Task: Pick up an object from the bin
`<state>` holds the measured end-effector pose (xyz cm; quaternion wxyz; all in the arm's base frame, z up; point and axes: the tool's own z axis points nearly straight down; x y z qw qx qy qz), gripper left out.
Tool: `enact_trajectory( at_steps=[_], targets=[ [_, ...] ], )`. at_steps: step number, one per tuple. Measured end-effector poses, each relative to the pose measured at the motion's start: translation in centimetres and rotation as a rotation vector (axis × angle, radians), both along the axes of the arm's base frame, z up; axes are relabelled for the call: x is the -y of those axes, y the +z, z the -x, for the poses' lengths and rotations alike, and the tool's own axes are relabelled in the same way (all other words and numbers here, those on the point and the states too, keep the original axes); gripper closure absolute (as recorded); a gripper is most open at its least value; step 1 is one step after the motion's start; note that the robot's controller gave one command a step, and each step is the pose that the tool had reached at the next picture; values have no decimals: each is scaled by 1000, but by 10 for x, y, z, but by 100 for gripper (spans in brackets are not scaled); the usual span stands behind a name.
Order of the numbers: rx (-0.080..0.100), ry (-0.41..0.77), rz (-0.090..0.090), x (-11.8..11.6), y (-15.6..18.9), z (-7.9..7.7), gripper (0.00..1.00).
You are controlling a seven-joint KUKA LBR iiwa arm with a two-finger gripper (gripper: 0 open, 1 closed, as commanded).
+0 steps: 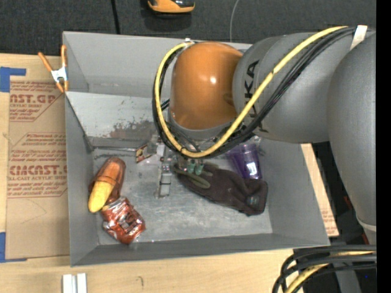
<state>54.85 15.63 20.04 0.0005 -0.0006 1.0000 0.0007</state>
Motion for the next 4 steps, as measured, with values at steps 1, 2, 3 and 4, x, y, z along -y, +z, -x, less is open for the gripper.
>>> enact_trajectory(
  at_steps=[1,2,3,4],
  targets=[
    [8,60,-2,19,-33,5,0],
    [5,161,1,43,-91,-2,0],
    [-15,146,2,57,-80,4,0],
    [16,145,0,81,-67,-24,0]
  ],
)
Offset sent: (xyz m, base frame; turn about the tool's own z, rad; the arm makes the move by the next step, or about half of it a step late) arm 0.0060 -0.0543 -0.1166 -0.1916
